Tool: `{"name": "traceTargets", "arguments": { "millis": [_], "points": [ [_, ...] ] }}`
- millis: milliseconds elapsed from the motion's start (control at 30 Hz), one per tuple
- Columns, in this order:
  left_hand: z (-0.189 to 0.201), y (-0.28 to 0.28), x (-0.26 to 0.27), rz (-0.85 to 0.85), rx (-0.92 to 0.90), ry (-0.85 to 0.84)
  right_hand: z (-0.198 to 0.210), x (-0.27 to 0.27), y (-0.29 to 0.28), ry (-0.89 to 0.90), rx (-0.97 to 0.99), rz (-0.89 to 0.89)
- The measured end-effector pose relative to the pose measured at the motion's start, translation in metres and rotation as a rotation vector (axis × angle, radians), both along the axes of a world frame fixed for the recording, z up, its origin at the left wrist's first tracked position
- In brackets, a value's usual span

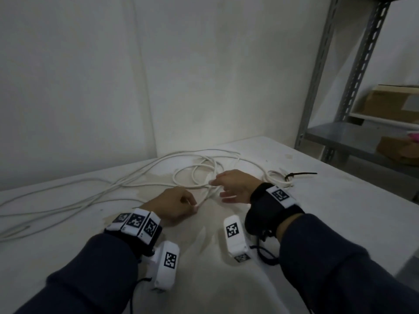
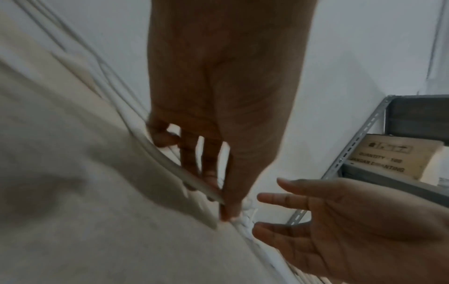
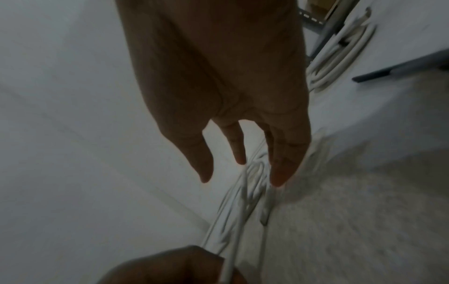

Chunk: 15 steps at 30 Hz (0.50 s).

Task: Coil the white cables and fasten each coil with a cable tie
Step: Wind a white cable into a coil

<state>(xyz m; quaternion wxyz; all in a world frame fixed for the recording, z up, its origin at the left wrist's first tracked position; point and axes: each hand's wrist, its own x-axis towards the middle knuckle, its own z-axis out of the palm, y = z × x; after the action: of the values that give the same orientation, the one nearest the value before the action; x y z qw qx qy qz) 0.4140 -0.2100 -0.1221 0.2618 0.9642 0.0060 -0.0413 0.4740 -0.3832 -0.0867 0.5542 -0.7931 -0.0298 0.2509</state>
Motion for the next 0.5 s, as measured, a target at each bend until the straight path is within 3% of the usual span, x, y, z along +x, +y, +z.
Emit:
{"name": "traceTargets", "arguments": {
  "millis": [133, 200, 267, 433, 500],
  "points": [
    [0.015, 0.023, -0.028, -0.160, -0.215, -0.051, -0.011, 0.005, 0.031, -0.162, 0.150, -0.174],
    [0.019, 0.030, -0.042, -0.174, -0.314, 0.027, -0.007, 0.000, 0.040, -0.131, 0.432, -0.258],
    [0.018, 0.037, -0.051, -0.082, -0.324, 0.084, 0.004, -0.010, 0.045, -0.100, 0.634, -0.258],
    [0.005, 0.068, -0.057, 0.353, 0.142, 0.186, 0.030, -0.031, 0.045, -0.073, 0.783, -0.253],
    [0.006, 0.068, -0.062, 0.510, 0.178, 0.200, 0.036, -0.039, 0.044, -0.011, 0.874, -0.320]
  ]
}}
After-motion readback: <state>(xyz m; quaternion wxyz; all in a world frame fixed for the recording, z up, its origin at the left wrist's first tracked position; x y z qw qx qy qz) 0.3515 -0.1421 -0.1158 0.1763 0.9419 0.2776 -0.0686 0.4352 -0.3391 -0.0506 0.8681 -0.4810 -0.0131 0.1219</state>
